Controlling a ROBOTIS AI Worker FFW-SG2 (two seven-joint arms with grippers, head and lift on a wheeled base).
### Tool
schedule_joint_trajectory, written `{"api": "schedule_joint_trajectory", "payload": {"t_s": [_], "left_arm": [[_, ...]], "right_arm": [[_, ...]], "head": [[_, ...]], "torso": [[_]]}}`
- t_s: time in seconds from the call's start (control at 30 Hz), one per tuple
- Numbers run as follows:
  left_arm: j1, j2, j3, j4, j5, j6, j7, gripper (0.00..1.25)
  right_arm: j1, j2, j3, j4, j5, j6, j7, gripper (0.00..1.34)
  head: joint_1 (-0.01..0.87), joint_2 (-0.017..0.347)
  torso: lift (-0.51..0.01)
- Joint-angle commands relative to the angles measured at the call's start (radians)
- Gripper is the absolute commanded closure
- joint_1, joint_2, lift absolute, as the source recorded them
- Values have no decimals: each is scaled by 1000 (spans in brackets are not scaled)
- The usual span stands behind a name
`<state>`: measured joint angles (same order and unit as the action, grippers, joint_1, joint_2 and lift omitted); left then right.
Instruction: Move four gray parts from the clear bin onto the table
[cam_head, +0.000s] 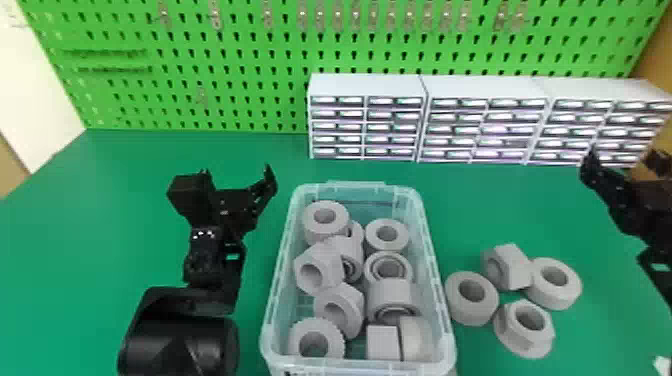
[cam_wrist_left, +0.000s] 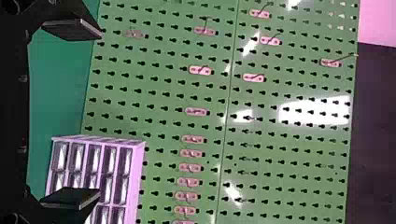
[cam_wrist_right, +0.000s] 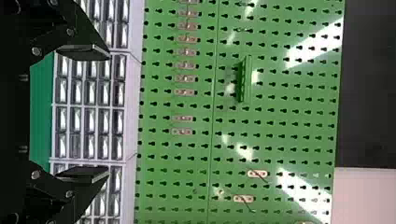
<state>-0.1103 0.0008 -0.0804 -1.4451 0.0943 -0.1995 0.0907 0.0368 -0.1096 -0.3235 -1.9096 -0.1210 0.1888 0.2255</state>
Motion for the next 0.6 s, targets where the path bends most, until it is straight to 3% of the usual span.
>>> {"api": "schedule_joint_trajectory", "payload": {"t_s": [0.0, 0.3, 0.43, 0.57], "left_arm": [[-2, -3, 2, -1, -2, -1, -5, 102], [-12, -3, 11, -9, -4, -1, -22, 102], [-31, -3, -6, -9, -16, 6, -39, 102], [-45, -3, -18, -9, -8, 48, -62, 102]], "right_arm": [[0, -10, 0, 0, -5, 0, 0, 398], [-14, -7, 17, 0, 11, -2, 0, 398], [-12, 7, -2, 0, 15, -2, 0, 398], [-11, -1, -3, 0, 17, -5, 0, 398]], "head": [[693, 72], [693, 72], [693, 72], [693, 72]], "torso": [[-52], [-52], [-52], [-52]]}}
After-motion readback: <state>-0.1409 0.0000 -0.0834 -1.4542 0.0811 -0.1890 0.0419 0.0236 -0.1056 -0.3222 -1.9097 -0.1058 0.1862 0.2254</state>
